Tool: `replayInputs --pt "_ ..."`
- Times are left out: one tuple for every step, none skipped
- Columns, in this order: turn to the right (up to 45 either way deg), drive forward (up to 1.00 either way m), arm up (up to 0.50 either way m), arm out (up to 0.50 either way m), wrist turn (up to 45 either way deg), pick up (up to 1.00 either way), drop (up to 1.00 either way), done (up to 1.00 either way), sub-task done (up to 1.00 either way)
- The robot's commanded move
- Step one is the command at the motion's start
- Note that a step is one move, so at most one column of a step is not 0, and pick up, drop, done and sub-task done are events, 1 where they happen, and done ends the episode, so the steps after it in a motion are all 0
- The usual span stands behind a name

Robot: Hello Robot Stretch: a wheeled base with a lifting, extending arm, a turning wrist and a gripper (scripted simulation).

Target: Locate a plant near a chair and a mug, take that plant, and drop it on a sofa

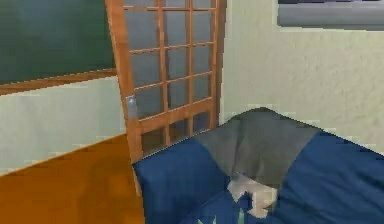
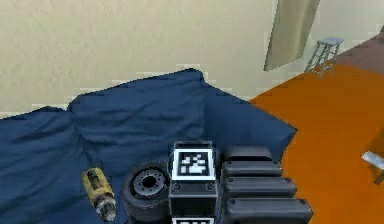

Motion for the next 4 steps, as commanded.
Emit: replayInputs --pt "-24.0 0.0 0.0 0.0 0.0 0.0 0.0 0.0 0.0" --pt "0.0 0.0 0.0 0.3 0.0 0.0 0.0 0.0 0.0" --pt "0.0 0.0 0.0 0.0 45.0 0.0 0.0 0.0 0.0" --pt "0.0 0.0 0.0 0.0 45.0 0.0 0.0 0.0 0.0"
